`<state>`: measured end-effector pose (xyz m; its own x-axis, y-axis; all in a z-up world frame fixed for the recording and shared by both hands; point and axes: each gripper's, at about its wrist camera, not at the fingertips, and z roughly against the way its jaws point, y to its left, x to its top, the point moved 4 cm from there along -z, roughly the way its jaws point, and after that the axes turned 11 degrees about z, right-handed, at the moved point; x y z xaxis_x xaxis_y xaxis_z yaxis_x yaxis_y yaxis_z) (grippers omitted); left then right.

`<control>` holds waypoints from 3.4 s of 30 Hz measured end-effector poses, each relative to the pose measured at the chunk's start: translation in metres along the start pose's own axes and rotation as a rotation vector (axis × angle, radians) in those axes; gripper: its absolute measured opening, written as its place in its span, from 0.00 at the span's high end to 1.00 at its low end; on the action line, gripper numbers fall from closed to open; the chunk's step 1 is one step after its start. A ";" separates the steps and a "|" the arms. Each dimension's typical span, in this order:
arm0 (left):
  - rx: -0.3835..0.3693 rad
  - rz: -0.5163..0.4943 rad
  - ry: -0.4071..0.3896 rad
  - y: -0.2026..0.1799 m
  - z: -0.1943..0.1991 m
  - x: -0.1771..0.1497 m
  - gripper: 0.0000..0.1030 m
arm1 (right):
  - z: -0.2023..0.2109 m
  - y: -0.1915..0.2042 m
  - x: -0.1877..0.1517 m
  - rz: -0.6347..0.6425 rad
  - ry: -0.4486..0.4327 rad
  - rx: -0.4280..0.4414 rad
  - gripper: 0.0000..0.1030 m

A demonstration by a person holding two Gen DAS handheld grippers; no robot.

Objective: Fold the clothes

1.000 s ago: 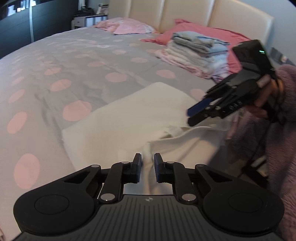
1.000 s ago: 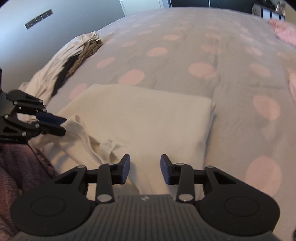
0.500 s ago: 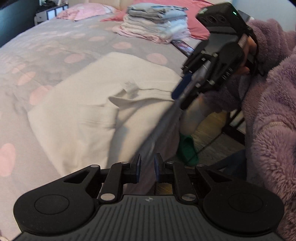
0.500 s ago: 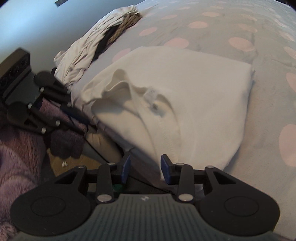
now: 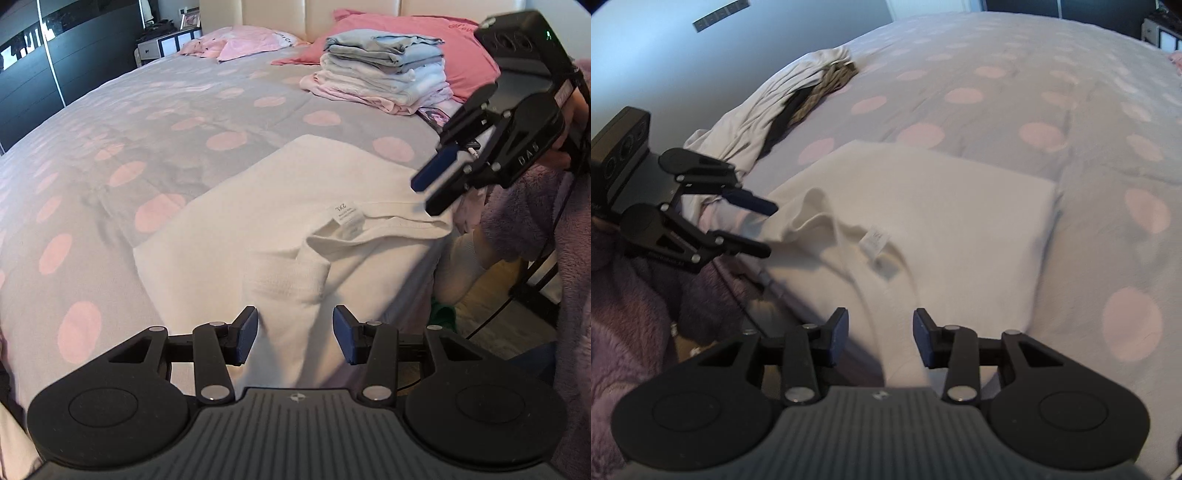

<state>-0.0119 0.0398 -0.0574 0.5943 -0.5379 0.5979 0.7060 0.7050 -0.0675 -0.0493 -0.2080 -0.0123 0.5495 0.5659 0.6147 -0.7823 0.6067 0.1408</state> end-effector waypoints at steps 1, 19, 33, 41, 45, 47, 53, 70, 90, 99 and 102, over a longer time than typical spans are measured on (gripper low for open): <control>0.005 -0.001 0.003 0.000 -0.003 0.001 0.58 | 0.000 -0.001 0.002 0.001 -0.003 -0.015 0.56; -0.023 -0.255 0.091 -0.027 -0.002 -0.035 0.93 | -0.016 -0.008 -0.006 0.013 0.091 -0.069 0.54; -0.050 -0.358 0.189 -0.040 0.004 -0.058 0.82 | -0.012 -0.005 -0.028 0.054 0.219 -0.116 0.53; -0.070 -0.089 -0.040 -0.024 0.017 -0.006 0.82 | 0.010 0.009 0.004 0.092 0.001 -0.118 0.77; -0.062 0.031 -0.071 -0.020 -0.007 0.018 0.82 | -0.012 0.015 0.011 0.130 0.011 -0.111 0.81; -0.059 0.043 -0.061 -0.022 -0.018 0.025 0.82 | -0.023 0.020 0.013 0.146 0.026 -0.099 0.81; -0.102 0.007 0.035 -0.037 -0.045 0.013 0.82 | -0.046 0.021 0.005 0.139 0.062 -0.085 0.79; -0.147 -0.214 0.144 -0.080 -0.027 -0.040 0.76 | -0.047 0.057 -0.045 0.220 0.215 0.051 0.73; -0.004 -0.035 0.031 -0.049 -0.024 -0.026 0.76 | -0.043 0.026 -0.018 0.142 0.084 -0.164 0.74; 0.082 0.169 -0.160 -0.007 -0.003 0.011 0.62 | -0.015 0.002 -0.002 0.039 -0.044 -0.244 0.70; 0.138 0.290 -0.188 0.019 -0.002 0.017 0.60 | -0.009 -0.014 0.002 -0.025 -0.077 -0.286 0.62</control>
<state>0.0126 0.0433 -0.0496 0.6721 -0.2214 0.7066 0.4523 0.8783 -0.1551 -0.0347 -0.2104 -0.0204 0.5348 0.5114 0.6727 -0.6487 0.7586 -0.0610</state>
